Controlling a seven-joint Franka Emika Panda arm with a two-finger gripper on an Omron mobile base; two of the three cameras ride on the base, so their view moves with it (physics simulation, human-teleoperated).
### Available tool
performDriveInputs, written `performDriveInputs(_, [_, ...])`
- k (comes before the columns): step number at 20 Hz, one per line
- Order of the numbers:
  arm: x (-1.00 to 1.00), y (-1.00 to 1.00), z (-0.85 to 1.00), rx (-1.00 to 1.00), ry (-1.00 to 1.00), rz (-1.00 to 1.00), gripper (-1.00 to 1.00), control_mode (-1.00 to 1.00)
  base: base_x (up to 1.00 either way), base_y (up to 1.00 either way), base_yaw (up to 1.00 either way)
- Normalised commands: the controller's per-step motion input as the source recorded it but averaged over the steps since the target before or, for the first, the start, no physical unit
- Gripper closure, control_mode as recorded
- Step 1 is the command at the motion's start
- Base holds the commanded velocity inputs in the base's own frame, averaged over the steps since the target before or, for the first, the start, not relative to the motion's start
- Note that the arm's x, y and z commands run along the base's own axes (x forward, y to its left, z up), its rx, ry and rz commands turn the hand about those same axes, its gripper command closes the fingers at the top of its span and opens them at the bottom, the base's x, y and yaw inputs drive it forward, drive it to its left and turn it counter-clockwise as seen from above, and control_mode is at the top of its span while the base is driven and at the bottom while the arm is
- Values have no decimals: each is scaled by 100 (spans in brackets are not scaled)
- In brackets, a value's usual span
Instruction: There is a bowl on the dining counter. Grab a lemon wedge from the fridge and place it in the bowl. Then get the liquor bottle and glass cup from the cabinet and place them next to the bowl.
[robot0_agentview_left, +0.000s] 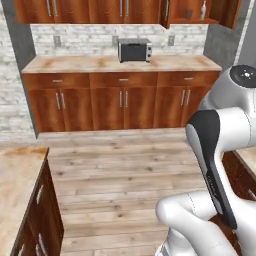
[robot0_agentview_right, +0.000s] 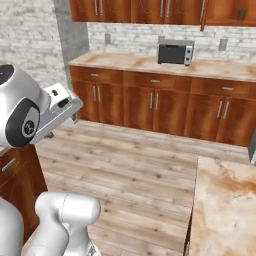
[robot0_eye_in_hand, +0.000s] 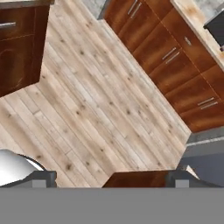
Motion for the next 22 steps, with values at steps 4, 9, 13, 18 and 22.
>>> performDriveInputs(4, [0, 0, 0, 0, 0, 0, -100, 100, 100, -6, -12])
performDriveInputs(9, [0, 0, 0, 0, 0, 0, -100, 100, 100, -9, -13])
performDriveInputs(13, [0, 0, 0, 0, 0, 0, -100, 100, 100, -33, -25])
performDriveInputs(18, [0, 0, 0, 0, 0, 0, -100, 100, 100, -38, -32])
performDriveInputs(22, [0, 0, 0, 0, 0, 0, -100, 100, 100, -42, -32])
